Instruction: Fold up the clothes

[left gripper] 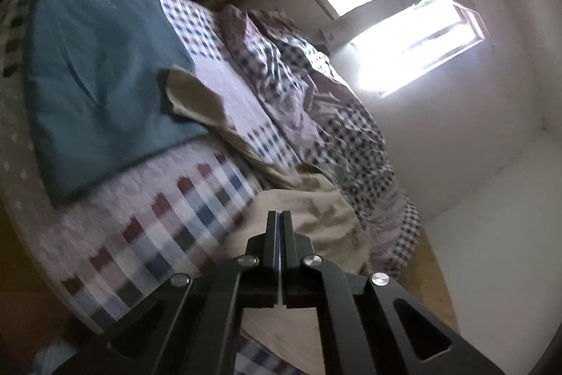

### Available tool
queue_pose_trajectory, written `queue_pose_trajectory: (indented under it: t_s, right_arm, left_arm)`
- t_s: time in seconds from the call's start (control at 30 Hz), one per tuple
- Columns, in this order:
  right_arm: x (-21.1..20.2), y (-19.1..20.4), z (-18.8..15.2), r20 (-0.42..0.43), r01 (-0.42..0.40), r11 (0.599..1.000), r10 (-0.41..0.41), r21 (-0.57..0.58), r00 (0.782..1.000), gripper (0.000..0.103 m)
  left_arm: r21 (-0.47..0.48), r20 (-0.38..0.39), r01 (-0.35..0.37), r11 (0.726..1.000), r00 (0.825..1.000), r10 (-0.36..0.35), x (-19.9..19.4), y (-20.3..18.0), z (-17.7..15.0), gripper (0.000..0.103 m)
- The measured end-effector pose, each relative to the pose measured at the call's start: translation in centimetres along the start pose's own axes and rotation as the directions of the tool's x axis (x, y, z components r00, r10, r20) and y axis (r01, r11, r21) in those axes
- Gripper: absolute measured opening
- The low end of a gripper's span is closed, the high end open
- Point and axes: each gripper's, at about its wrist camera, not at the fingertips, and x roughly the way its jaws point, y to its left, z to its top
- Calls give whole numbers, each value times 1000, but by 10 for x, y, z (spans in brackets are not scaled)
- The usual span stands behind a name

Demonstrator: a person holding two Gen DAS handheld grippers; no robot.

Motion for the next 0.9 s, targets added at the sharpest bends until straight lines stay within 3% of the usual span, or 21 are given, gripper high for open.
queue_pose_trajectory:
  t_s: [0.07,0.13,0.23,0.33,0.4,0.5,0.6,0.63,0.67,0.77,0.9]
  right_arm:
    - [2,-41,-11,-2,-4,982,5,190,1000,40]
    - [5,-84,-27,-20,-12,923,21,385,1000,41]
    - [12,-137,-56,15,-76,786,85,614,996,41]
    - [22,-174,-85,89,-177,622,171,763,981,42]
    - [26,-181,-92,87,-177,585,179,792,980,42]
    - [23,-175,-93,79,-160,609,159,777,984,42]
    - [28,-172,-97,83,-153,602,142,783,986,42]
    - [31,-173,-97,90,-155,594,138,790,986,42]
    - [34,-174,-98,97,-158,585,134,796,986,42]
    - [34,-182,-107,120,-161,530,110,833,987,42]
    - [24,-196,-125,135,-134,443,31,887,990,43]
  left_arm:
    - [12,-6,-11,1000,1000,11,5,4,0,0]
    - [27,-25,-21,999,999,22,13,5,-3,0]
    - [48,-62,-43,998,997,46,26,7,-13,0]
    - [45,-119,-60,997,991,65,41,17,-25,0]
    - [36,-170,-60,998,983,65,53,24,-34,1]
    - [37,-244,-43,998,968,51,64,24,-49,7]
    - [101,-312,35,994,950,-2,75,3,-68,34]
    - [132,-329,62,989,944,-15,77,-6,-73,48]
    - [184,-340,90,979,940,-22,79,-18,-80,57]
    - [352,-392,182,918,919,-32,87,-60,-110,61]
    - [601,-454,273,752,890,40,100,-121,-177,63]
